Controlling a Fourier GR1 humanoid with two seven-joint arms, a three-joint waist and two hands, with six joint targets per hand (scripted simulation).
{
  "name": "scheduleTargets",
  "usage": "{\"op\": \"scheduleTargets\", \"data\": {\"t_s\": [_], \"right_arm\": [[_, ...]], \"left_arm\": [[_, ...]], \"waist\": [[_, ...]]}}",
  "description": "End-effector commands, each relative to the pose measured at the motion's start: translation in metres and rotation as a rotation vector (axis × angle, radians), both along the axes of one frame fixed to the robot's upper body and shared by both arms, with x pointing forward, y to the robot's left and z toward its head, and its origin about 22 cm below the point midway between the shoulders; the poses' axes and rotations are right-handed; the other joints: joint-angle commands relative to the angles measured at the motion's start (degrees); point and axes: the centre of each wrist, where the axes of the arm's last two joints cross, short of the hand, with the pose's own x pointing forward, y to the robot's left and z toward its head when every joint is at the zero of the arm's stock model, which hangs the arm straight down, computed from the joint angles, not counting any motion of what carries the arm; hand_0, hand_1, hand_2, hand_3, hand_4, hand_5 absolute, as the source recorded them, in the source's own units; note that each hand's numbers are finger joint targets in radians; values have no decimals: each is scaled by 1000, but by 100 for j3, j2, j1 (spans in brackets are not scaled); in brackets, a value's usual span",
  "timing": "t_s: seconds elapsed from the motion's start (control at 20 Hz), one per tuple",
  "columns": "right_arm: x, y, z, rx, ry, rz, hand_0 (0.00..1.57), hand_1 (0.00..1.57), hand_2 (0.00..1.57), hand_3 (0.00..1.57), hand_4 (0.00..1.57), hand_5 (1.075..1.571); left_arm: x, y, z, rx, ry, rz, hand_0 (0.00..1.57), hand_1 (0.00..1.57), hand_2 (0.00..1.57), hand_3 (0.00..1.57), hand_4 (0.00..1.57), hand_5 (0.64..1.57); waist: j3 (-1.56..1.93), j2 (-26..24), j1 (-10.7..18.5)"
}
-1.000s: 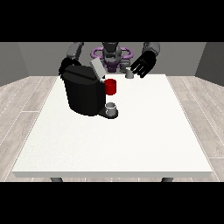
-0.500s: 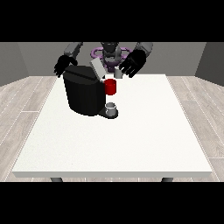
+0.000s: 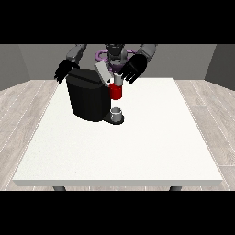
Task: Insert the coffee pod into the coffee machine and close the lid
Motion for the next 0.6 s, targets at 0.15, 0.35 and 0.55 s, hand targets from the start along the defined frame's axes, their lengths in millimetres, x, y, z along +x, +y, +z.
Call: {"op": "scheduleTargets", "data": {"t_s": [0.15,0.35,0.55], "right_arm": [[2,-5,-3,-3,3,-34,0,0,0,0,514,1571],[-10,0,-7,5,40,2,0,0,0,0,499,1571],[-2,0,5,21,18,4,0,0,0,0,499,1571]], "left_arm": [[3,-22,-4,7,8,-20,1316,1316,1328,1225,510,1571],[2,-1,-15,9,22,-5,1251,1251,1294,1208,506,1571],[3,-11,-13,14,21,-6,1185,1185,1264,1195,497,1571]], "waist": [[0,131,-17],[-2,15,-111],[-2,46,-85]]}}
